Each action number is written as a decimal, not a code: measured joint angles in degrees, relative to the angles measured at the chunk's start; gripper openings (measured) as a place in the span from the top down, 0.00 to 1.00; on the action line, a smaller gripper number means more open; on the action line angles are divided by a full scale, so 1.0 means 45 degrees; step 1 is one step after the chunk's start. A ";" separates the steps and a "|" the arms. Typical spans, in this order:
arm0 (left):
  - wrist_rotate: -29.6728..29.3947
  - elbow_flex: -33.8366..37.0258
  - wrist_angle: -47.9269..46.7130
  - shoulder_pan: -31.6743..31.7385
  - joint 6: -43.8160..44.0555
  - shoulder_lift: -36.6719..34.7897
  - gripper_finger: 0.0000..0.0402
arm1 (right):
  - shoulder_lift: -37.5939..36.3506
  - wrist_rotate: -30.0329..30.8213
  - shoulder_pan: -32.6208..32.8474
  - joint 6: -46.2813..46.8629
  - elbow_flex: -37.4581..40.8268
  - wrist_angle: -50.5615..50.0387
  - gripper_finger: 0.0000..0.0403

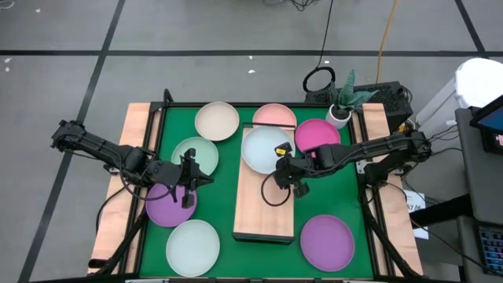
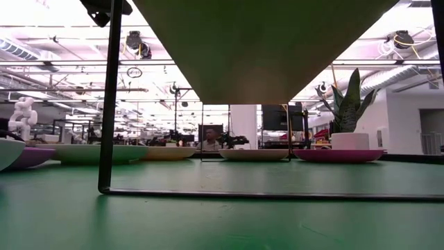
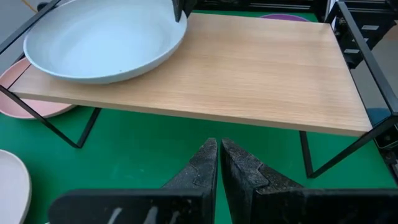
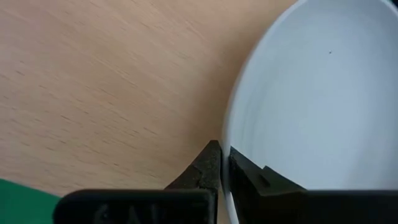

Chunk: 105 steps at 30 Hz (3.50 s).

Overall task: Place and stack plates onto a shelf
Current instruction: Put the right grey plate on the shelf, then put the left purple plate on the shelf

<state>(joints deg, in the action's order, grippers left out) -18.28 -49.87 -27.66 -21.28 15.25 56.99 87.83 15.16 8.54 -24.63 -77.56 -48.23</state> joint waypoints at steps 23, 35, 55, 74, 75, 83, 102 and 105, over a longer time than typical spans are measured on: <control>0.0005 0.0000 0.0000 0.0000 0.0081 0.0000 0.94 | -0.0010 0.1336 0.0879 0.0874 0.0000 0.0443 0.75; 0.0005 0.0000 -0.0175 -0.0313 0.0147 0.0001 0.94 | -0.0418 0.1513 0.2308 0.3219 0.0005 0.0935 0.63; -0.1262 0.1942 -0.0194 -0.0704 0.1673 0.0005 0.94 | -0.1255 0.4289 0.5794 0.8864 0.0000 0.0622 0.63; 0.0117 0.2414 -0.2241 -0.3147 0.4554 0.2038 0.94 | -0.1496 0.4284 0.6810 0.9684 0.0000 0.0846 0.63; 0.0109 0.2419 -0.2379 -0.3147 0.4845 0.2221 0.94 | -0.1496 0.4284 0.6810 0.9707 0.0000 0.0863 0.63; 0.0050 0.2419 -0.3190 -0.3147 0.4317 0.3174 0.94 | -0.1496 0.4287 0.6805 0.9698 0.0000 0.1207 0.63; 0.4334 0.2403 -0.4280 -0.5255 0.9963 0.3413 0.92 | -0.1486 0.3905 0.6898 0.9994 0.0777 0.1535 0.63; 0.4416 0.2399 -0.4254 -0.6199 1.1066 0.3405 0.87 | -0.1491 0.3910 0.6989 0.9976 0.0777 0.1689 0.63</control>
<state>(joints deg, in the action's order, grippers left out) 1.59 -39.07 -46.80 -49.17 65.04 72.31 81.12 32.75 39.99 20.26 -74.06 -40.63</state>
